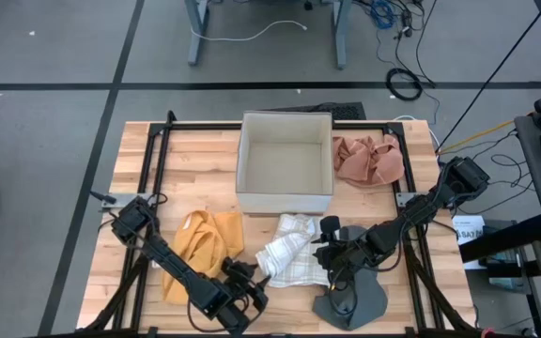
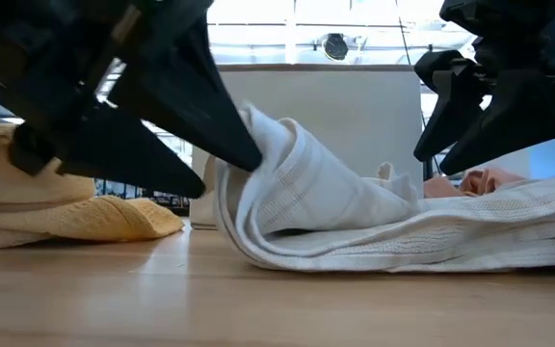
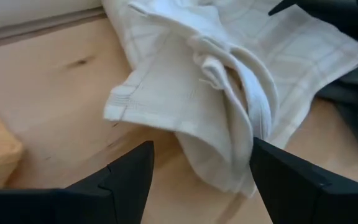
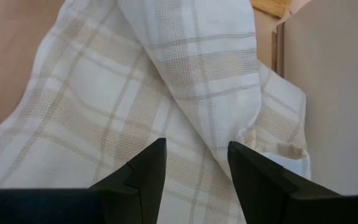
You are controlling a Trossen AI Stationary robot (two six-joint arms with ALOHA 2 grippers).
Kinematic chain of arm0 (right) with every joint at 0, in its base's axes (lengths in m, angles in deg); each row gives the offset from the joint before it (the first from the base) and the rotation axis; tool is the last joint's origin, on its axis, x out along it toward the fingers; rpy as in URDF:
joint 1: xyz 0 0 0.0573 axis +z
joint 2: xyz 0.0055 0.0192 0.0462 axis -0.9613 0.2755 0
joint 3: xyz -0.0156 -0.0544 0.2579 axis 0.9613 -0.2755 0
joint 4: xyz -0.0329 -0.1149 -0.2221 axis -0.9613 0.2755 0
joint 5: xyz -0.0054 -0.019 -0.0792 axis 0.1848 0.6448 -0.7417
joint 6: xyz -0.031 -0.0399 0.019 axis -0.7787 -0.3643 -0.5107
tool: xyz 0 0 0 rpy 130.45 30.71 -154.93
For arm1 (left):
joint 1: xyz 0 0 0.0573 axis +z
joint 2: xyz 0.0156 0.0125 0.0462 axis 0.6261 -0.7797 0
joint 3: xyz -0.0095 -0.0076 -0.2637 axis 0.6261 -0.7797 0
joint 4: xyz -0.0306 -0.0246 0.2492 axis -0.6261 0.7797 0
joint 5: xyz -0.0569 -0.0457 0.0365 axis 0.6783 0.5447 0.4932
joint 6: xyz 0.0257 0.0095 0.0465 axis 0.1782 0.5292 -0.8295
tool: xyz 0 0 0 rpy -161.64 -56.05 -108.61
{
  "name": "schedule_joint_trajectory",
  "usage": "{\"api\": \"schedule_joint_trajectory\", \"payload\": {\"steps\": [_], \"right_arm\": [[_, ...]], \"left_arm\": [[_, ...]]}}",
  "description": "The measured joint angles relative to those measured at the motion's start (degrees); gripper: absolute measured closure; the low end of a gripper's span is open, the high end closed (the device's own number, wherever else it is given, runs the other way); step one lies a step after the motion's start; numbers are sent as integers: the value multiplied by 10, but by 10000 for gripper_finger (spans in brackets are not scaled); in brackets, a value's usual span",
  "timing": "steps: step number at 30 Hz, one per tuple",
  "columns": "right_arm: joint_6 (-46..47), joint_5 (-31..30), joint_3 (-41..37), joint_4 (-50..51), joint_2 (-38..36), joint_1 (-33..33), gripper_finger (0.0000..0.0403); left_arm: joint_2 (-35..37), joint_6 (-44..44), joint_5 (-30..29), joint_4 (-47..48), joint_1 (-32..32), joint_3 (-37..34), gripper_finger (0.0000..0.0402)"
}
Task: Fold towel
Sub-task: Fold the white towel with brown checkered lines
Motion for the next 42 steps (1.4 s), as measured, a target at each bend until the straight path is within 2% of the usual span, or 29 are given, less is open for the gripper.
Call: {"api": "schedule_joint_trajectory", "payload": {"steps": [6,13,18,25,31,34,40,42], "right_arm": [[13,1,0,1,0,0,241],[19,10,0,1,0,0,241],[21,11,0,1,0,0,241],[31,13,0,1,0,0,241],[34,77,0,1,0,6,241],[34,83,0,0,3,17,241],[11,82,0,-39,53,32,241],[-4,64,0,-68,78,37,241]], "left_arm": [[0,-75,28,-117,7,-28,137],[3,-97,31,-114,-5,-29,137],[6,-149,25,-123,-14,-29,137],[7,-218,19,-132,14,-29,137],[7,-270,34,-140,38,-29,137],[7,-289,35,-142,41,-29,137],[7,-321,40,-164,44,-29,137],[7,-342,40,-182,44,-29,137]]}}
